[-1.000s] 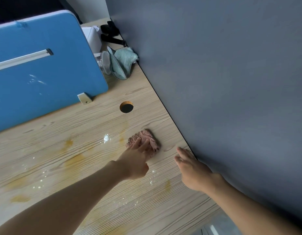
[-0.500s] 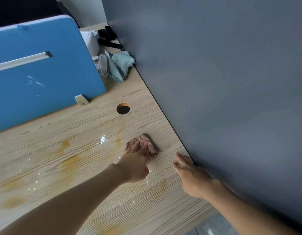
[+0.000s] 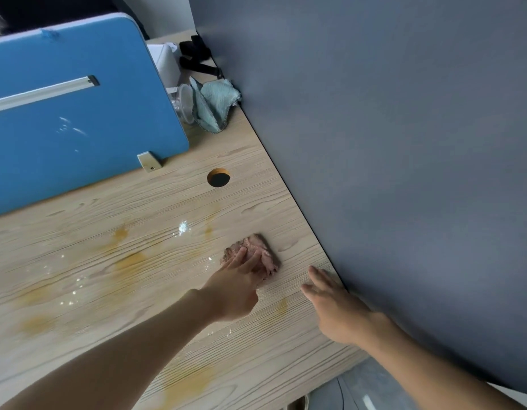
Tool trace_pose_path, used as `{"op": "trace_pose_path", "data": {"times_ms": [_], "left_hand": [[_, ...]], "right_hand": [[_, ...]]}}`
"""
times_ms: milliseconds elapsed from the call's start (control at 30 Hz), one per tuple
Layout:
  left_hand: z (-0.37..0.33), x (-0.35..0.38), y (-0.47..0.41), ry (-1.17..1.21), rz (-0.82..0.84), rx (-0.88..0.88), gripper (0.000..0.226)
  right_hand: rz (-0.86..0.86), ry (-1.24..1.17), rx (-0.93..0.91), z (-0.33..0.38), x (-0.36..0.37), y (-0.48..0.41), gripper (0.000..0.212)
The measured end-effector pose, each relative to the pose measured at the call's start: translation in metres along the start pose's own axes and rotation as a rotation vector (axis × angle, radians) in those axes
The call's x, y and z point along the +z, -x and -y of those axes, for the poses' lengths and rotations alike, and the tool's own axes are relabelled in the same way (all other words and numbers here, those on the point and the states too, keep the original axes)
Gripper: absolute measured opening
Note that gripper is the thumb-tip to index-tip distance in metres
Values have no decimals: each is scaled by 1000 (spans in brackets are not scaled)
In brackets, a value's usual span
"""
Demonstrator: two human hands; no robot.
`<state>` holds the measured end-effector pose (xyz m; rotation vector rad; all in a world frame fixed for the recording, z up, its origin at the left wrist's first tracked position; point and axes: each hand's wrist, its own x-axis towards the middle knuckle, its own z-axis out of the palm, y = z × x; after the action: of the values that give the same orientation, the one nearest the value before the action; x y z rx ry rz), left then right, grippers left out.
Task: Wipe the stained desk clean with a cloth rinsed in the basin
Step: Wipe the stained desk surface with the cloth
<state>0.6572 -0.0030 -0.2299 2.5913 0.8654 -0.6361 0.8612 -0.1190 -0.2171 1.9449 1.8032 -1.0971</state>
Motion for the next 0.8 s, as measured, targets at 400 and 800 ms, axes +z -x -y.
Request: {"op": "trace_pose_path", "data": {"times_ms": [400, 800], "left_hand": [[-21, 16, 26, 55, 66, -51, 65], [-37, 35, 43, 72, 91, -72, 73]], "right_hand": [[-21, 57, -2, 2, 36, 33, 69], [-20, 16, 48, 8, 63, 61, 76]]}}
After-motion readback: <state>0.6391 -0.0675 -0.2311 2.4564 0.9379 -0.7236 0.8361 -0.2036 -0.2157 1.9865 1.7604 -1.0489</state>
